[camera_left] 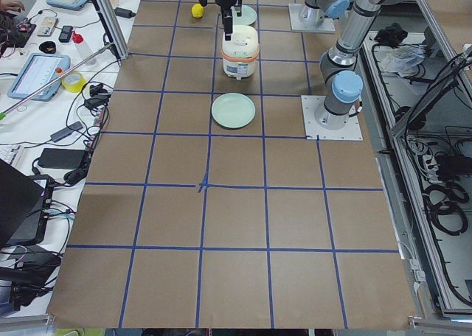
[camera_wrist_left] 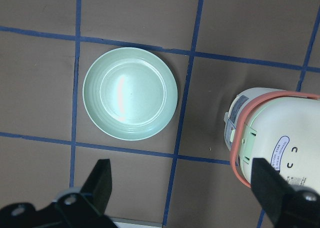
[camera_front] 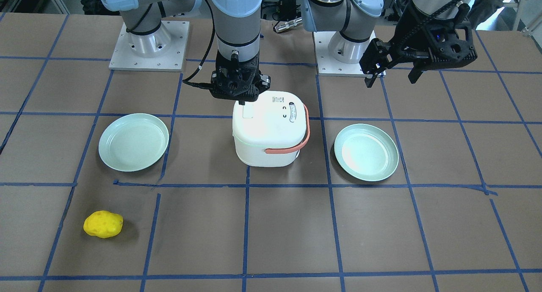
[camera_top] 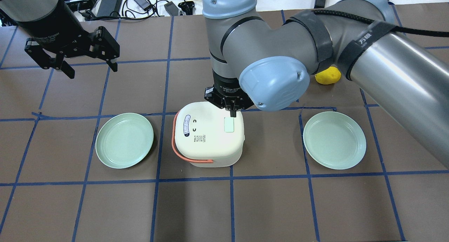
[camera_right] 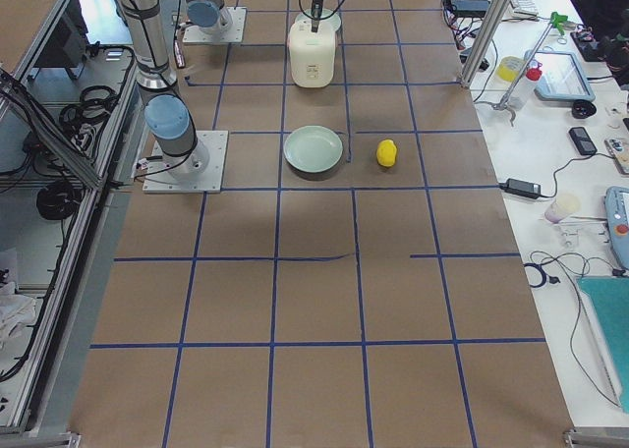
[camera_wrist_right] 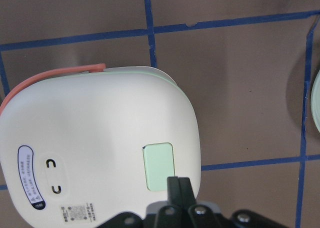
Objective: Press rice cooker button
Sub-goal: 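Press down on the green button with the closed right gripper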
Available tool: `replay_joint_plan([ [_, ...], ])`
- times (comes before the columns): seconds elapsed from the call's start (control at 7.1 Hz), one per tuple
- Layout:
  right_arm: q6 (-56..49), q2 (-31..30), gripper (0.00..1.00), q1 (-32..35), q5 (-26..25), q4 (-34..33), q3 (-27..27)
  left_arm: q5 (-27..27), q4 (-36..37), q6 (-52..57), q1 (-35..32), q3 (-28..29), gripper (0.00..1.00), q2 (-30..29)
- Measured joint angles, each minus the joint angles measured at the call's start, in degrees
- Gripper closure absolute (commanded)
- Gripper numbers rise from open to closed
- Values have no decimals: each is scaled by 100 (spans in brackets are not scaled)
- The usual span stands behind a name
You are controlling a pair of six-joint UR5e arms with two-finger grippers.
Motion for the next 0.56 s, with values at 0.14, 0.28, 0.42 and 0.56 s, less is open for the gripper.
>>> replay_joint_plan([
  [0.14, 169, -2, 100, 18, 4, -72, 79, 0, 0, 0, 0, 0, 0, 1],
  [0.28, 285, -4, 100, 46, 7, -142, 165, 0, 0, 0, 1, 0, 0, 2],
  [0.42, 338, -3, 100, 69, 26, -252, 248, 0, 0, 0, 2, 0, 0, 2],
  [0.56, 351, -4, 100, 77, 53, -424, 349, 0, 0, 0, 2, 0, 0, 2],
])
